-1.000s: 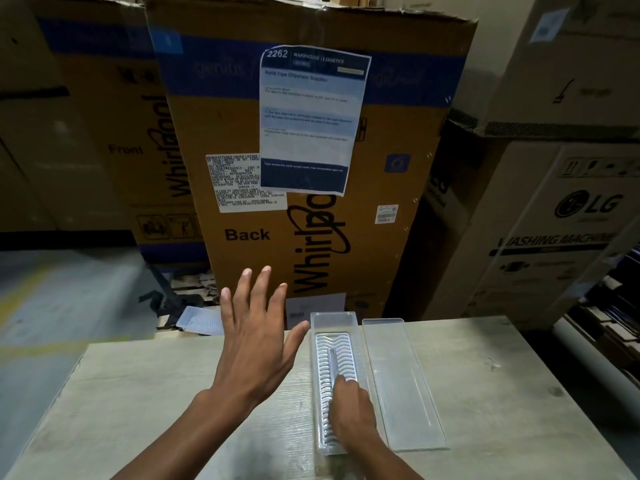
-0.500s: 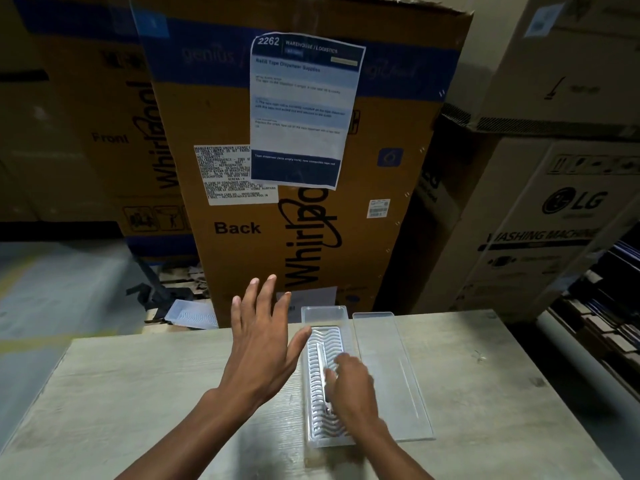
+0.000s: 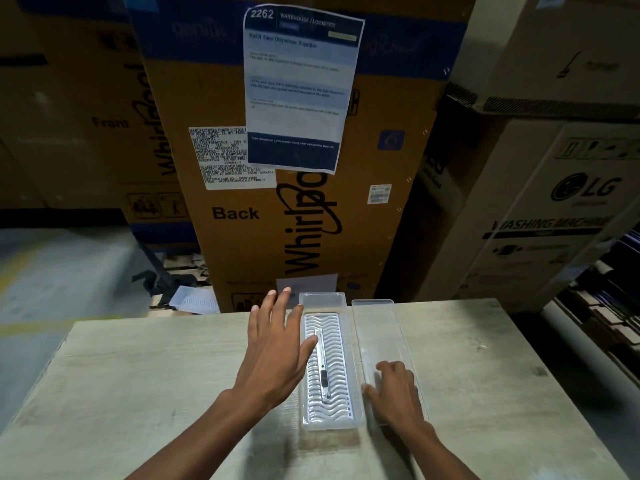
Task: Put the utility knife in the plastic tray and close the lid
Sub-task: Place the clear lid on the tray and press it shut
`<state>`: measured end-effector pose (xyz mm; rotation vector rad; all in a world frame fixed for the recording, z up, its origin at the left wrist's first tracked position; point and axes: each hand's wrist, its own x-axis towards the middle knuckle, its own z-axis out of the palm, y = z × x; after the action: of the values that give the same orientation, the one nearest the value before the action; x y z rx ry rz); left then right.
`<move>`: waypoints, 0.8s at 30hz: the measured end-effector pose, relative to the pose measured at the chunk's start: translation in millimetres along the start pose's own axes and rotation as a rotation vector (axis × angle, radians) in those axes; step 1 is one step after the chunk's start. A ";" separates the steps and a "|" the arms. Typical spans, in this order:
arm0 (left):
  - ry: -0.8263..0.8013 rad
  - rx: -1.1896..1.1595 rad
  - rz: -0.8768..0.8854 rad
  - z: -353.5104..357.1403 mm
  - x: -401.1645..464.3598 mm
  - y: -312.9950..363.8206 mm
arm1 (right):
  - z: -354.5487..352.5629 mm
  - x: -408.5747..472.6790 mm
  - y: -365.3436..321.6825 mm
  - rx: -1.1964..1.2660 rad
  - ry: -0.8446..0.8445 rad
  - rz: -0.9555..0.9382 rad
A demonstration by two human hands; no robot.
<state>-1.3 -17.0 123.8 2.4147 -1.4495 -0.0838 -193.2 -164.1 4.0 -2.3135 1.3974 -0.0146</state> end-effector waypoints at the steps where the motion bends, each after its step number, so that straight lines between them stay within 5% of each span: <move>1: -0.004 0.003 -0.002 0.2 -0.7 0.2 | 3.2 -0.6 0.5 -0.049 -0.012 -0.006; 14: -0.230 -0.180 -0.093 24.6 -10.7 2.0 | -6.6 1.0 -3.7 -0.218 -0.022 -0.092; 19: -0.358 -0.241 -0.112 44.3 -13.9 1.5 | -46.8 8.3 -16.5 -0.021 0.128 0.027; 24: -0.400 -0.563 -0.336 46.4 -14.3 11.0 | -104.9 20.0 -22.3 0.349 0.311 0.051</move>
<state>-27.4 -20.6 81.6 2.1942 -0.9547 -0.9615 -188.6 -209.7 102.9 -2.0426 1.4607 -0.5782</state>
